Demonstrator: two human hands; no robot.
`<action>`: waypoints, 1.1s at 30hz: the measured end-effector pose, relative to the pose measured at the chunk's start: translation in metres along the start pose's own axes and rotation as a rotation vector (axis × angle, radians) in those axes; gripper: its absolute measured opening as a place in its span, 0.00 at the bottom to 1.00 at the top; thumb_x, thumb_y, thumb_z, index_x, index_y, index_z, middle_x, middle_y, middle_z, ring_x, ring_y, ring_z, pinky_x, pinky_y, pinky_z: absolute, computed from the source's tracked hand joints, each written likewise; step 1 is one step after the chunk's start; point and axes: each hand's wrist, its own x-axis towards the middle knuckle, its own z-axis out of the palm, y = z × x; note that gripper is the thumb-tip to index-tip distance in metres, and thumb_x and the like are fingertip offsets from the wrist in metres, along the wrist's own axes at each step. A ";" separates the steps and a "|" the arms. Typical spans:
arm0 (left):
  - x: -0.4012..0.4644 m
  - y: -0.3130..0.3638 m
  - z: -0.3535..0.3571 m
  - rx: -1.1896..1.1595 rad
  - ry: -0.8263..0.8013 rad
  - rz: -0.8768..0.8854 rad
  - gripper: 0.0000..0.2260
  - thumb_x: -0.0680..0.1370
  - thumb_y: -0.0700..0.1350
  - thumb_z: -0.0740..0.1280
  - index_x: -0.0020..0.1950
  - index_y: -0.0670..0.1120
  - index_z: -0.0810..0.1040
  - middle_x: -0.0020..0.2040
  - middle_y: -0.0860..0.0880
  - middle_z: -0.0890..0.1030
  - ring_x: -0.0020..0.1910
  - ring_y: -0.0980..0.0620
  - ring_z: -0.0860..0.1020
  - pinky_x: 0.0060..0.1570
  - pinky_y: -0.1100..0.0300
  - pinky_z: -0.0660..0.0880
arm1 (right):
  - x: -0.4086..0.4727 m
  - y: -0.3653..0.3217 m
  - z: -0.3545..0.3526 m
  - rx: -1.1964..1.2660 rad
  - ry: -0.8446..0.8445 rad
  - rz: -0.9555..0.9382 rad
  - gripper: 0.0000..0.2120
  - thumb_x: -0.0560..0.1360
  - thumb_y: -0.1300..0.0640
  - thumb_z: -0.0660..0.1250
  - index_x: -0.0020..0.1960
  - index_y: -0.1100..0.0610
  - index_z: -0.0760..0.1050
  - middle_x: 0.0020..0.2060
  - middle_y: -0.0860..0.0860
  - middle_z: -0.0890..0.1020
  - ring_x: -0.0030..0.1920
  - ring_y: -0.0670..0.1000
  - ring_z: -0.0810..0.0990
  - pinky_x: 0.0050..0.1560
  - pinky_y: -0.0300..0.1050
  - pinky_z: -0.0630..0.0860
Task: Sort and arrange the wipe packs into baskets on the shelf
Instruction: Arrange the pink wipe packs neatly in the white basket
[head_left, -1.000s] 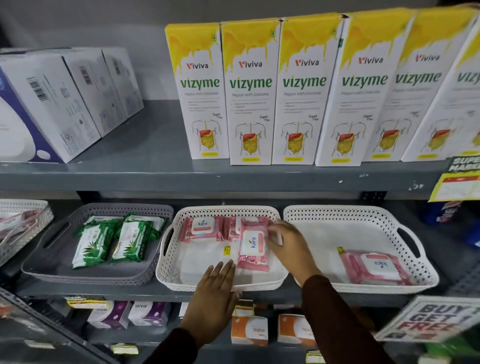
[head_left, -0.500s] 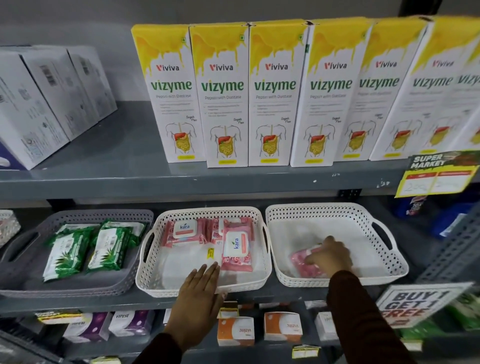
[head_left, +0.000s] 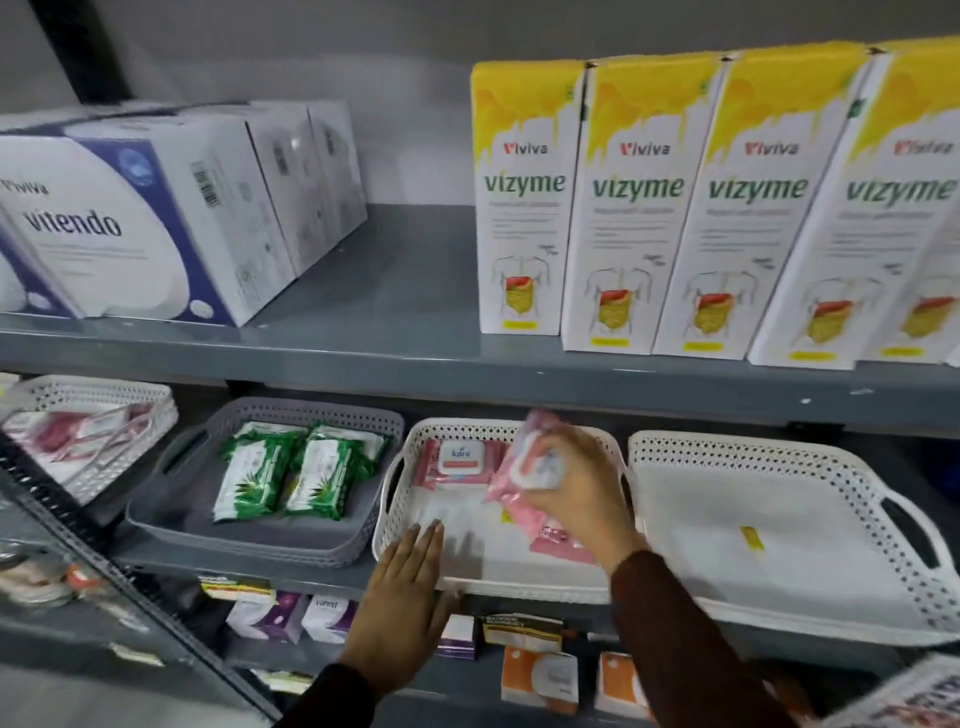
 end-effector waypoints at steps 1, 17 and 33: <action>-0.001 -0.001 0.000 0.000 -0.004 -0.004 0.31 0.82 0.61 0.46 0.78 0.42 0.57 0.77 0.47 0.60 0.76 0.47 0.56 0.72 0.54 0.49 | -0.001 -0.009 0.024 -0.028 -0.105 -0.008 0.22 0.56 0.46 0.82 0.46 0.43 0.75 0.62 0.43 0.76 0.60 0.47 0.74 0.58 0.41 0.72; 0.104 0.007 -0.010 -0.182 0.020 -0.270 0.32 0.75 0.63 0.66 0.71 0.45 0.64 0.66 0.46 0.72 0.61 0.48 0.71 0.61 0.52 0.72 | -0.016 0.036 0.064 -0.361 0.168 0.628 0.45 0.58 0.36 0.78 0.65 0.61 0.69 0.58 0.61 0.78 0.57 0.62 0.77 0.53 0.55 0.79; 0.118 -0.039 -0.003 -0.421 -0.210 -0.150 0.35 0.64 0.39 0.80 0.69 0.51 0.73 0.66 0.51 0.77 0.64 0.50 0.74 0.64 0.54 0.71 | -0.010 0.071 0.047 -0.331 -0.070 0.577 0.38 0.52 0.41 0.81 0.58 0.51 0.75 0.52 0.51 0.80 0.51 0.53 0.80 0.49 0.49 0.81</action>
